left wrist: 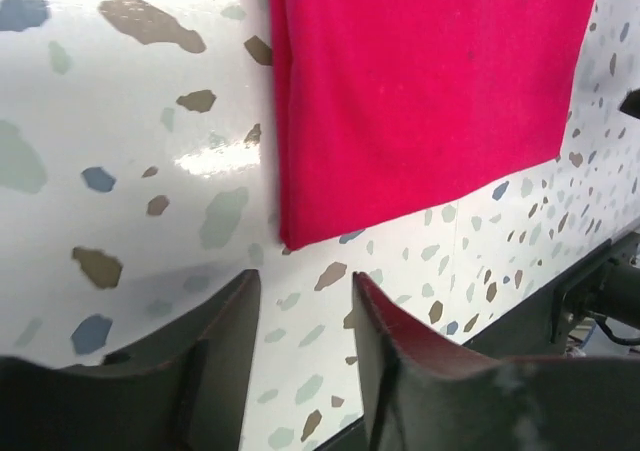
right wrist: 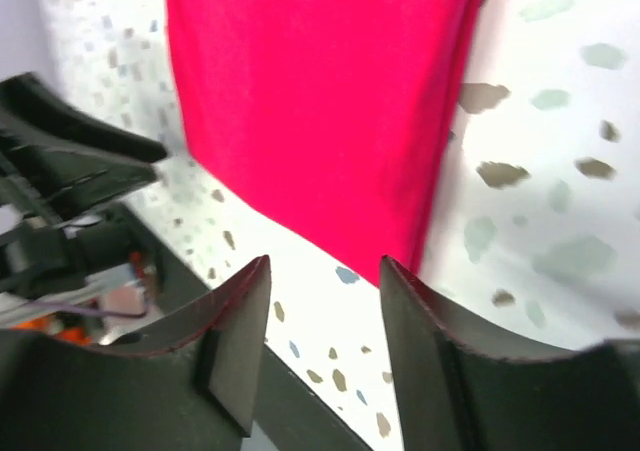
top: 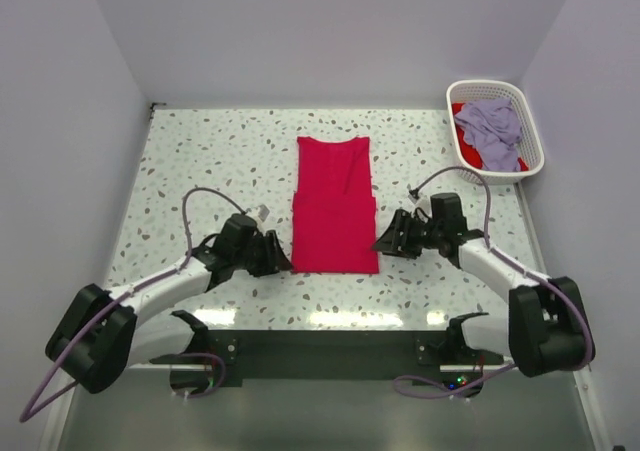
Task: Fold and stack the t-shirts
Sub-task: Fold the tshirt
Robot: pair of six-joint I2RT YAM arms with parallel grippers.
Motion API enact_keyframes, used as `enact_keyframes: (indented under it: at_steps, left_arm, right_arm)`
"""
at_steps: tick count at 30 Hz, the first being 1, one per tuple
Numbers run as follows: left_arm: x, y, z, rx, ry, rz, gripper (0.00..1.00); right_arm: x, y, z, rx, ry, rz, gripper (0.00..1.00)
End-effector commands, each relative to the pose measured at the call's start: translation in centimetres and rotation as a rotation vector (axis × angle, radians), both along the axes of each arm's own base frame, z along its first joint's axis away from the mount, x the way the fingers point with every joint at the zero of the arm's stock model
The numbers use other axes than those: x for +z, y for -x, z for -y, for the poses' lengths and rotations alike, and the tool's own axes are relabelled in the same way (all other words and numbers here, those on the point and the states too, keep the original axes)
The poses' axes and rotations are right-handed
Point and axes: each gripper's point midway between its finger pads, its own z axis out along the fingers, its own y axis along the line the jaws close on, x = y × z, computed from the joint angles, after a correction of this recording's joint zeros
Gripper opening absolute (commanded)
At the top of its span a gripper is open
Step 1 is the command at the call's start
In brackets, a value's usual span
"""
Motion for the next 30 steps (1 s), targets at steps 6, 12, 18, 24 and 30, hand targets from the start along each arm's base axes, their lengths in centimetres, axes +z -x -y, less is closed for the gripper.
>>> enact_keyframes:
  at_steps: [6, 12, 18, 24, 30]
  left_arm:
    - [2.8, -1.6, -2.4, 0.032, -0.198, 0.064, 0.52]
    - [2.2, -1.6, -1.5, -0.023, -0.295, 0.035, 0.52]
    - [2.4, -2.2, -0.4, -0.042, -0.339, 0.053, 0.52]
    - [2.1, -2.4, 0.5, -0.062, -0.349, 0.055, 0.52]
    - [1.4, -2.2, 1.1, -0.086, -0.364, 0.045, 0.52]
  right_arm:
    - [0.0, 2.5, 4.1, -0.07, 0.534, -0.028, 0.57]
    - [-0.9, 3.1, 2.5, -0.049, 0.644, -0.044, 0.51]
    - [-1.8, 2.7, 0.5, -0.047, 0.641, -0.043, 0.49]
    - [-2.8, 2.3, -0.5, -0.04, 0.662, -0.048, 0.47]
    - [-4.1, 2.1, -0.6, -0.033, 0.709, -0.053, 0.45]
